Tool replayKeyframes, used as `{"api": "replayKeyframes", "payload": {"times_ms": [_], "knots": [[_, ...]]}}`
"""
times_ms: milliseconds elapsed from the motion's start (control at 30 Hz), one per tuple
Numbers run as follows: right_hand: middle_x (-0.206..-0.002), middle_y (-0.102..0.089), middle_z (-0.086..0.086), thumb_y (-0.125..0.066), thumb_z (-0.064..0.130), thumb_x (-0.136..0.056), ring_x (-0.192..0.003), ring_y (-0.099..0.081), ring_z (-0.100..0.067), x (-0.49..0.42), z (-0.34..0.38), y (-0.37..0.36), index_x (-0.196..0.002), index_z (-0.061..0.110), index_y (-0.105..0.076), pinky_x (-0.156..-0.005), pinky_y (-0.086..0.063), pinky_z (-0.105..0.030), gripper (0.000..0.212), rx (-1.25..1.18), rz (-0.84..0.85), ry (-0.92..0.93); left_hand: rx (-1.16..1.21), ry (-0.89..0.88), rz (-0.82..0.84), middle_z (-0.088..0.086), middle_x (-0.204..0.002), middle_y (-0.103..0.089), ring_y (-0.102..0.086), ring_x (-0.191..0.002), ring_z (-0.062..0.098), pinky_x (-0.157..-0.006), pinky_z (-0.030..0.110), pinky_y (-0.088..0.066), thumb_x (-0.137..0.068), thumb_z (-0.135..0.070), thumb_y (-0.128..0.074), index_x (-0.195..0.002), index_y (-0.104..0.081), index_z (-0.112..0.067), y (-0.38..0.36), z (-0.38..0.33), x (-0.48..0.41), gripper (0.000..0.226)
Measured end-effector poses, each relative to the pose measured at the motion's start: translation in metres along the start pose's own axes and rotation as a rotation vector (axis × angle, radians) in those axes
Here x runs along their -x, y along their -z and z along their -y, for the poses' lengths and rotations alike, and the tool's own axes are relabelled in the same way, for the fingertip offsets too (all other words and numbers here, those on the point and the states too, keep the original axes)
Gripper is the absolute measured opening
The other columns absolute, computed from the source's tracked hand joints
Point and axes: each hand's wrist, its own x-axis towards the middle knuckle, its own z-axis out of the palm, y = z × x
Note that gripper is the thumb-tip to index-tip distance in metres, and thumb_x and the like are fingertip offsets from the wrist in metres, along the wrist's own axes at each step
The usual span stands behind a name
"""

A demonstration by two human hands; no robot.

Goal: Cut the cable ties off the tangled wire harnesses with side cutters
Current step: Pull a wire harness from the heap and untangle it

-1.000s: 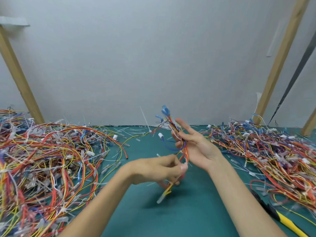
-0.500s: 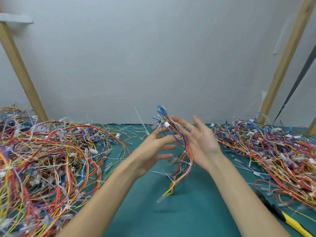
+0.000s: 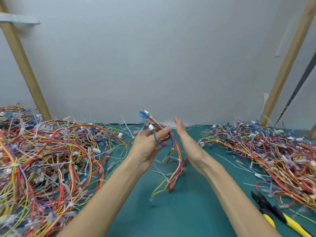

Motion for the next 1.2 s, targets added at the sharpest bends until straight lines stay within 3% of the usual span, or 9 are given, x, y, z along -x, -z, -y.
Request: {"api": "replayKeyframes", "payload": {"times_ms": [67, 133, 267, 500, 600, 800, 967, 1100, 1200], "knots": [[-0.161, -0.008, 0.013, -0.032, 0.061, -0.095, -0.145, -0.012, -0.005, 0.002, -0.003, 0.007, -0.153, 0.037, -0.007, -0.118, -0.013, -0.033, 0.068, 0.08, -0.009, -0.074, -0.06, -0.032, -0.002, 0.006, -0.097, -0.067, -0.064, -0.068, 0.003, -0.061, 0.016, -0.049, -0.085, -0.012, -0.07, -0.106, -0.067, -0.008, 0.005, -0.006, -0.002, 0.022], [-0.155, -0.03, 0.005, -0.051, 0.048, -0.095, -0.137, -0.038, -0.011, 0.005, -0.005, 0.013, -0.153, 0.032, -0.01, -0.112, -0.034, -0.036, 0.073, 0.072, 0.049, -0.113, -0.099, -0.059, -0.014, 0.003, -0.098, -0.068, -0.064, -0.069, 0.001, -0.055, 0.013, -0.048, -0.086, -0.014, -0.067, -0.106, -0.067, -0.009, 0.011, -0.01, -0.004, 0.02], [-0.12, -0.068, -0.001, -0.053, 0.037, -0.096, -0.112, -0.064, -0.012, 0.015, -0.011, 0.014, -0.137, 0.016, -0.051, -0.102, -0.047, -0.031, 0.047, 0.088, 0.353, -0.119, -0.147, -0.098, -0.021, -0.013, -0.091, -0.073, -0.062, -0.08, 0.003, -0.067, 0.023, -0.045, -0.1, -0.015, -0.051, -0.105, -0.061, -0.017, 0.022, -0.014, -0.008, 0.012], [-0.117, -0.07, -0.006, -0.052, 0.026, -0.099, -0.111, -0.065, -0.019, 0.017, -0.028, -0.001, -0.128, 0.022, -0.055, -0.095, -0.05, -0.025, 0.03, 0.007, 0.46, -0.139, 0.087, 0.079, 0.065, -0.004, -0.103, -0.073, -0.072, -0.086, 0.012, -0.079, 0.029, -0.052, -0.102, -0.024, -0.044, -0.11, -0.059, -0.013, 0.029, -0.016, -0.012, 0.021], [-0.122, -0.067, -0.007, -0.05, 0.021, -0.1, -0.115, -0.063, -0.019, 0.016, -0.039, -0.002, -0.131, 0.02, -0.053, -0.1, -0.047, -0.03, 0.031, -0.028, 0.452, -0.144, 0.254, 0.157, 0.064, 0.008, -0.117, -0.07, -0.071, -0.094, 0.021, -0.082, 0.035, -0.052, -0.103, -0.033, -0.042, -0.118, -0.058, -0.006, 0.029, -0.019, -0.01, 0.035], [-0.123, -0.067, -0.007, -0.052, 0.023, -0.098, -0.115, -0.062, -0.018, 0.017, -0.039, -0.001, -0.131, 0.022, -0.052, -0.088, -0.048, -0.02, 0.033, -0.098, 0.465, -0.177, 0.313, 0.214, 0.111, 0.015, -0.124, -0.066, -0.066, -0.112, 0.028, -0.092, 0.044, -0.05, -0.098, -0.046, -0.041, -0.131, -0.052, 0.0, 0.028, -0.03, -0.005, 0.057], [-0.117, -0.068, -0.018, -0.067, 0.021, -0.088, -0.112, -0.064, -0.031, 0.016, -0.043, 0.001, -0.129, 0.011, -0.045, -0.103, -0.044, -0.04, 0.047, -0.219, 0.443, -0.18, 0.317, 0.227, 0.127, 0.017, -0.125, -0.066, -0.064, -0.115, 0.03, -0.095, 0.047, -0.048, -0.098, -0.046, -0.041, -0.133, -0.051, 0.0, 0.026, -0.031, -0.002, 0.059], [-0.115, -0.066, -0.013, -0.073, 0.009, -0.076, -0.107, -0.065, -0.031, 0.015, -0.041, 0.009, -0.13, 0.025, -0.048, -0.095, -0.047, -0.038, 0.063, -0.321, 0.379, -0.187, 0.317, 0.24, 0.141, 0.018, -0.124, -0.066, -0.064, -0.114, 0.031, -0.096, 0.049, -0.048, -0.098, -0.046, -0.042, -0.131, -0.051, 0.0, 0.026, -0.031, -0.002, 0.058], [-0.122, -0.06, -0.011, -0.074, 0.008, -0.075, -0.109, -0.066, -0.027, 0.016, -0.032, 0.018, -0.13, 0.035, -0.049, -0.102, -0.046, -0.042, 0.066, -0.127, 0.285, -0.152, 0.325, 0.243, 0.153, 0.018, -0.124, -0.066, -0.064, -0.115, 0.031, -0.098, 0.052, -0.046, -0.098, -0.047, -0.04, -0.132, -0.05, -0.001, 0.028, -0.031, -0.003, 0.058]]}}
